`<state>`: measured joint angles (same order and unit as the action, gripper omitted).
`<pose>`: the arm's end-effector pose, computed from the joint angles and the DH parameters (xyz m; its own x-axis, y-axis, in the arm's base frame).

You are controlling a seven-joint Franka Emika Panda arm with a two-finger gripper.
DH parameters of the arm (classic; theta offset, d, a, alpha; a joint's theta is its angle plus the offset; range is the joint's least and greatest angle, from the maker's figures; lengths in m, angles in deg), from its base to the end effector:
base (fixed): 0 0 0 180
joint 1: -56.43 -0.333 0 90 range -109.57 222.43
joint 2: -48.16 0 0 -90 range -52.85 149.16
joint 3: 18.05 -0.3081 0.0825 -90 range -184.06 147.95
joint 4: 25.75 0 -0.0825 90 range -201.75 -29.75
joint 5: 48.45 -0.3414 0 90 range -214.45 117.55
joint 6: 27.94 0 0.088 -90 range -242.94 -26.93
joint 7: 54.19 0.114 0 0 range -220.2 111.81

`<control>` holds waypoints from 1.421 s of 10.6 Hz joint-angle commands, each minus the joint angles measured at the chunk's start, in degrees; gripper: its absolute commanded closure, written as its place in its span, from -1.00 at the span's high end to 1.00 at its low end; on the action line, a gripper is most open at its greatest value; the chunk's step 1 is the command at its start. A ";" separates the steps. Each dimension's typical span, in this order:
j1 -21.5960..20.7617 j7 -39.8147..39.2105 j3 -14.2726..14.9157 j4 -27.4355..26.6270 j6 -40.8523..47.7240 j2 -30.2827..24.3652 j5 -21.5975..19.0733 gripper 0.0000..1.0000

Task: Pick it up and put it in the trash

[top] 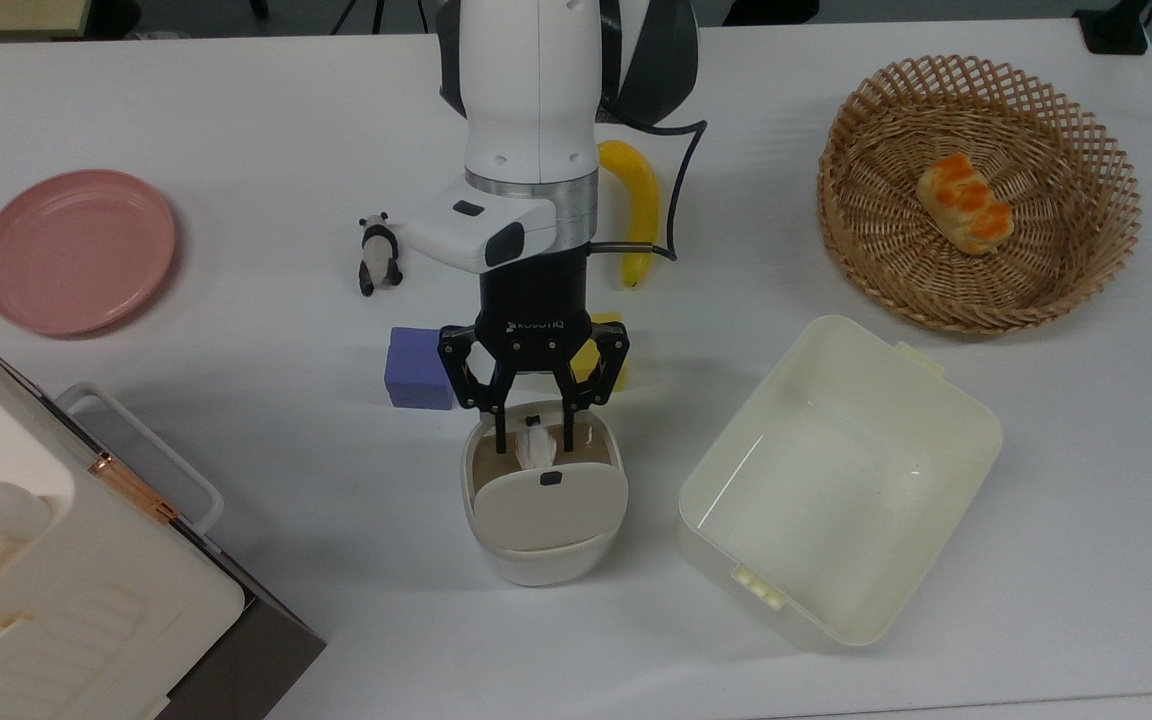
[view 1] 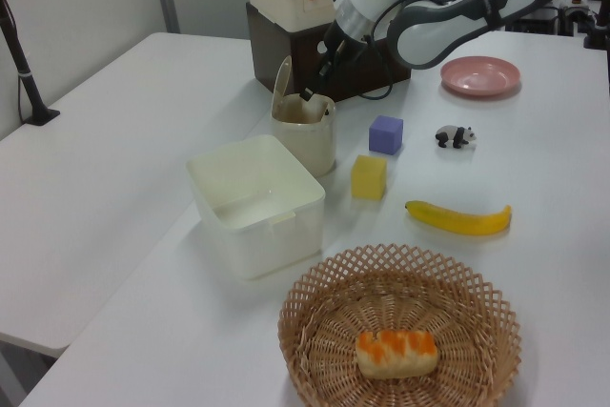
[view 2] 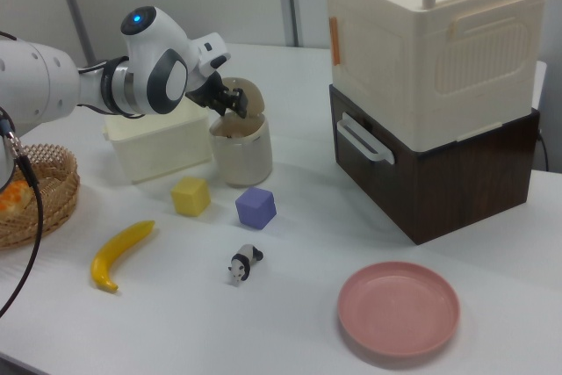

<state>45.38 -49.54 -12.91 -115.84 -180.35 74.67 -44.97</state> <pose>0.6863 0.0839 0.4527 0.8041 0.0871 0.5880 0.0737 -0.9962 0.0467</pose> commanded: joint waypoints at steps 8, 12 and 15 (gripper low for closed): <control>-0.73 1.50 0.39 -0.97 28.84 -10.76 0.12 0.90; 0.06 1.42 0.48 -1.05 52.87 -20.25 0.47 1.00; 1.73 1.24 0.57 -1.58 58.79 -24.31 0.38 1.00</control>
<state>46.48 -49.08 -12.57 -115.18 -124.65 53.60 -44.96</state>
